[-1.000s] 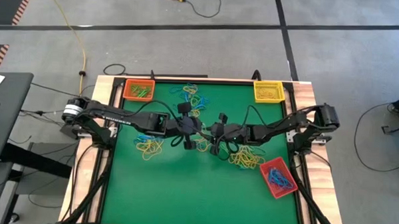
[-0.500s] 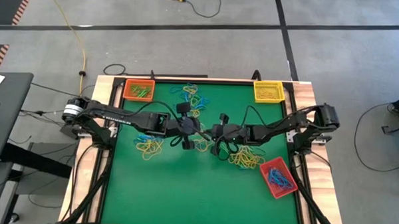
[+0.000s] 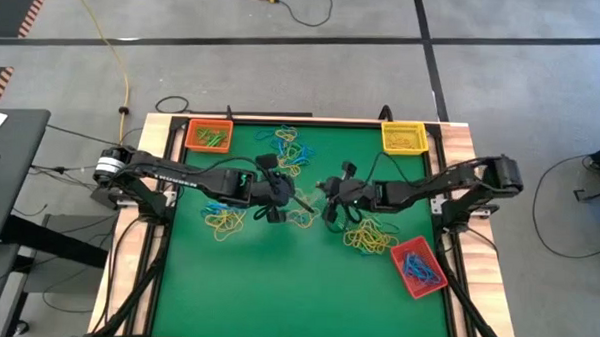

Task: Sort rubber bands into baskets
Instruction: Put the yellow rubber band into the yellow bin

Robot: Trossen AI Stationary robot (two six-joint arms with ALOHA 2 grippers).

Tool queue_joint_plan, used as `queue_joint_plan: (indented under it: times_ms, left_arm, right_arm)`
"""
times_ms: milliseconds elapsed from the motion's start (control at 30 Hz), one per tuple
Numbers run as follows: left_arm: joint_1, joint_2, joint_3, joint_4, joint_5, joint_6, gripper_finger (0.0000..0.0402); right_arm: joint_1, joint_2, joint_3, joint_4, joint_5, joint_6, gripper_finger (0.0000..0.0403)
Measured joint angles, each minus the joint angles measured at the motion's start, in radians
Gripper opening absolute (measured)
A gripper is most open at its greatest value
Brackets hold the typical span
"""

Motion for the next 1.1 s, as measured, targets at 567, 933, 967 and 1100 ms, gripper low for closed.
queue_joint_plan:
  times_ms: [567,933,967,1100]
  left_arm:
    - [-0.097,0.001,-0.052,0.068,0.041,-0.083,0.0141]
    - [-0.167,0.001,-0.257,0.323,0.127,-0.159,0.0141]
    - [-0.173,0.001,-0.276,0.347,0.134,-0.169,0.0141]
    - [-0.193,0.001,-0.346,0.454,0.153,-0.189,0.0141]
  right_arm:
    - [-0.252,-0.426,0.000,-0.500,0.137,0.015,0.0011]
    - [-0.569,-0.563,0.000,-0.587,0.143,-0.063,0.0011]
    - [-0.600,-0.566,0.000,-0.591,0.135,-0.065,0.0011]
    - [-0.713,-0.564,0.000,-0.609,0.082,-0.084,0.0011]
